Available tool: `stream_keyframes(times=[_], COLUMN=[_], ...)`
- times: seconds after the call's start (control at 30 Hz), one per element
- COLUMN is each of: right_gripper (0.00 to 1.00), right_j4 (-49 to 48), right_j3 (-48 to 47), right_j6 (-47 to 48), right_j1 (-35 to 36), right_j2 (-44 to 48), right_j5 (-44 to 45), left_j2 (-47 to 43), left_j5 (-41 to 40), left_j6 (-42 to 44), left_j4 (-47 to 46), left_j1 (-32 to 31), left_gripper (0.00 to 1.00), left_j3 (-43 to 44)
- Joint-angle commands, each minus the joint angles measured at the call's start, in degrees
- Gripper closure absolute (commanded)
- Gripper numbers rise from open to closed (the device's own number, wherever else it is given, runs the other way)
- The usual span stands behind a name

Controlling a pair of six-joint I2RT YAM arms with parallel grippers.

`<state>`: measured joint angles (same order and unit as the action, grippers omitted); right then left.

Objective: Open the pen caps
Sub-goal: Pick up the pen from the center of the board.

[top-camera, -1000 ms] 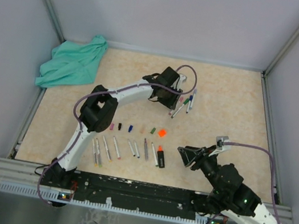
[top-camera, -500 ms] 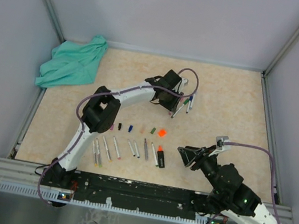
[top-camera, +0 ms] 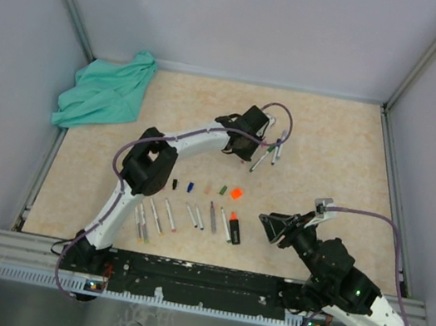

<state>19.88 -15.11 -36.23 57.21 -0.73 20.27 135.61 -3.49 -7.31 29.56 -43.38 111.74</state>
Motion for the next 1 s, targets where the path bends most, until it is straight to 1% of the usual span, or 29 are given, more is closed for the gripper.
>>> stream_keyframes(times=[0.0,0.17,0.33,0.4,0.47,0.53,0.6,0.67,0.73,0.8,0.87,0.97], right_gripper=[0.54,0.54,0.54,0.55,0.55,0.54,0.54,0.54,0.54,0.55,0.54,0.54], right_j4=[-0.3,-0.7,-0.8,-0.6,-0.6,-0.8,-0.9,-0.8,-0.4,-0.1,0.0,-0.2], right_j3=[-2.1,-1.6,-1.3,-1.3,-1.3,-1.2,-1.1,-1.2,-1.4,-1.6,-1.6,-1.5], right_j6=[-0.2,-0.6,-1.0,-1.0,-1.0,-1.0,-0.9,-0.9,-0.9,-1.0,-0.9,-0.9], right_j1=[-0.3,-0.3,-0.3,-0.3,-0.3,-0.3,-0.3,-0.3,-0.3,-0.3,-0.3,-0.3], right_j2=[0.8,0.8,0.8,0.8,0.9,0.8,0.9,0.8,0.8,0.8,0.8,0.8], right_j5=[-0.3,-0.5,-1.0,-1.0,-1.0,-0.9,-0.9,-0.9,-0.9,-0.8,-0.8,-1.0], left_j2=[1.2,-1.9,-3.2,-3.8,-4.1,-3.9,-3.2,-1.9,-0.9,-0.3,0.1,-0.1], left_j5=[-9.0,-10.8,-9.9,-8.2,-6.9,-5.9,-5.0,-4.4,-3.5,-2.5,-1.5,-0.2], left_j6=[1.9,3.2,2.5,2.2,2.2,2.4,2.7,3.0,3.3,3.5,3.6,3.7], left_j4=[5.1,3.2,2.7,2.3,1.6,1.3,1.3,2.0,2.6,2.7,2.7,2.9], left_j1=[0.1,0.4,2.3,3.2,3.7,3.9,4.1,4.4,4.6,4.9,5.0,5.2], left_gripper=[0.82,0.84,0.83,0.79,0.7,0.64,0.62,0.62,0.64,0.68,0.75,0.9], left_j3=[0.0,-4.2,-6.7,-7.6,-8.4,-8.1,-7.2,-5.7,-4.7,-4.5,-4.5,-4.6])
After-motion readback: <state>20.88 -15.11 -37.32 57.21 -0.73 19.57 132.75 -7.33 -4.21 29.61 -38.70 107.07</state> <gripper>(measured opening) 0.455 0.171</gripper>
